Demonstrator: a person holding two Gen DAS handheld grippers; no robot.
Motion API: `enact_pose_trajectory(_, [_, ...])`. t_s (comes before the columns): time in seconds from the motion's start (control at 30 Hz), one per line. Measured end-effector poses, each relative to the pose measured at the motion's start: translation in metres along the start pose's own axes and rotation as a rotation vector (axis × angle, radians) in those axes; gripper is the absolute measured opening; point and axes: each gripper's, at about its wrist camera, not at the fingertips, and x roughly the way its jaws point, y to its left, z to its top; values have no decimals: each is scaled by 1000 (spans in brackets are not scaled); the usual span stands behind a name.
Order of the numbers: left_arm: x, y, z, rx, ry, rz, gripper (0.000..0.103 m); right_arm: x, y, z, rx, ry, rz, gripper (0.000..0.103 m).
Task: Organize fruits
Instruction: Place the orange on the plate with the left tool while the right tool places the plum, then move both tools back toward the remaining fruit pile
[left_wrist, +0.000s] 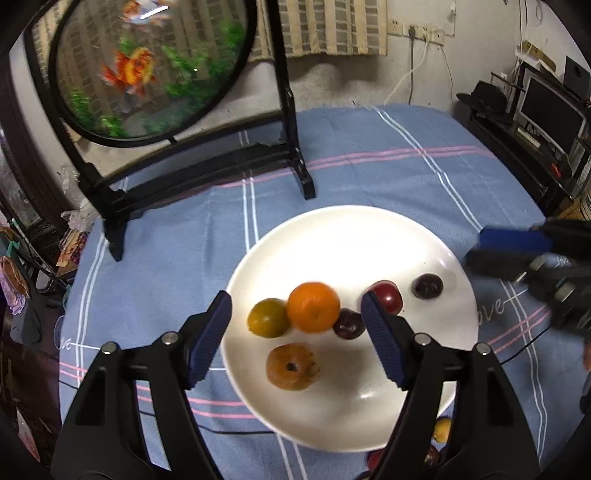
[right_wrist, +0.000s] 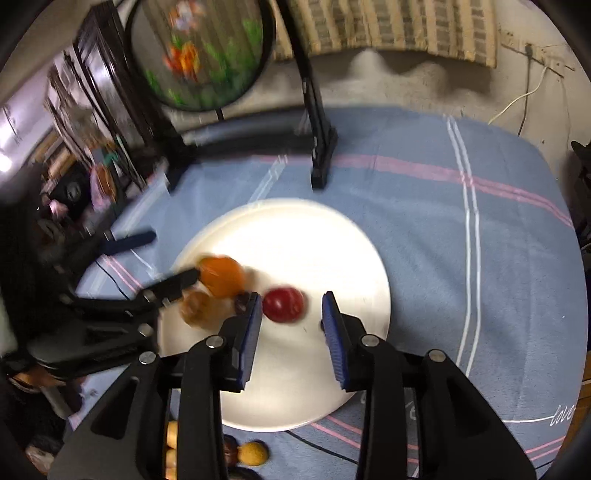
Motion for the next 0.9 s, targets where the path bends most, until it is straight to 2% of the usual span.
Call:
enact_pose_trajectory(0.07, [-14, 3, -2, -6, -27, 8, 81, -19, 5, 3, -12, -38, 0, 37])
enact_pose_trajectory(0.2, [-51, 14, -12, -19, -87, 37, 90, -82, 28, -7, -108, -196, -91, 38])
enact_pose_trajectory(0.23, [-62, 17, -17, -25, -102, 39, 92, -101, 34, -13, -123, -257, -140, 63])
enact_pose_trajectory(0.27, [-68, 19, -20, -28, -112, 39, 94, -115, 37, -19, -123, -312, -162, 99])
enact_pose_trajectory(0.3, [-80, 22, -26, -35, -133, 30, 98, -136, 39, -33, -107, -404, -147, 102])
enact_pose_trajectory(0.33, [-87, 25, -31, -41, -143, 20, 99, -145, 36, -43, -79, -432, -104, 102])
enact_pose_trajectory(0.37, [-93, 28, -37, -49, -146, 4, 100, -146, 31, -52, -37, -392, -57, 102])
enact_pose_trajectory(0.4, [-99, 32, -45, -62, -142, -16, 100, -137, 23, -61, 14, -297, -38, 102])
enact_pose_trajectory(0.43, [-103, 35, -53, -74, -133, -26, 100, -129, 18, -76, 45, -237, -56, 102])
enact_pose_trajectory(0.47, [-105, 36, -61, -83, -119, -30, 100, -125, 16, -88, 49, -220, -73, 102])
enact_pose_trajectory(0.53, [-99, 33, -81, -90, -37, -47, 100, -114, 12, -122, 55, -153, -112, 102])
enact_pose_trajectory(0.6, [-81, 24, -97, -69, 52, -20, 100, -106, 10, -144, 95, -102, -103, 102])
enact_pose_trajectory(0.73, [-43, 16, -125, -75, 141, 15, 100, -97, 21, -164, 109, -62, -67, 102])
enact_pose_trajectory(0.83, [-32, 16, -156, -62, 185, 27, 99, -86, 35, -162, 71, -36, -52, 102])
enact_pose_trajectory(0.9, [-42, 21, -174, -88, 161, 20, 99, -77, 47, -157, 61, -23, -28, 102])
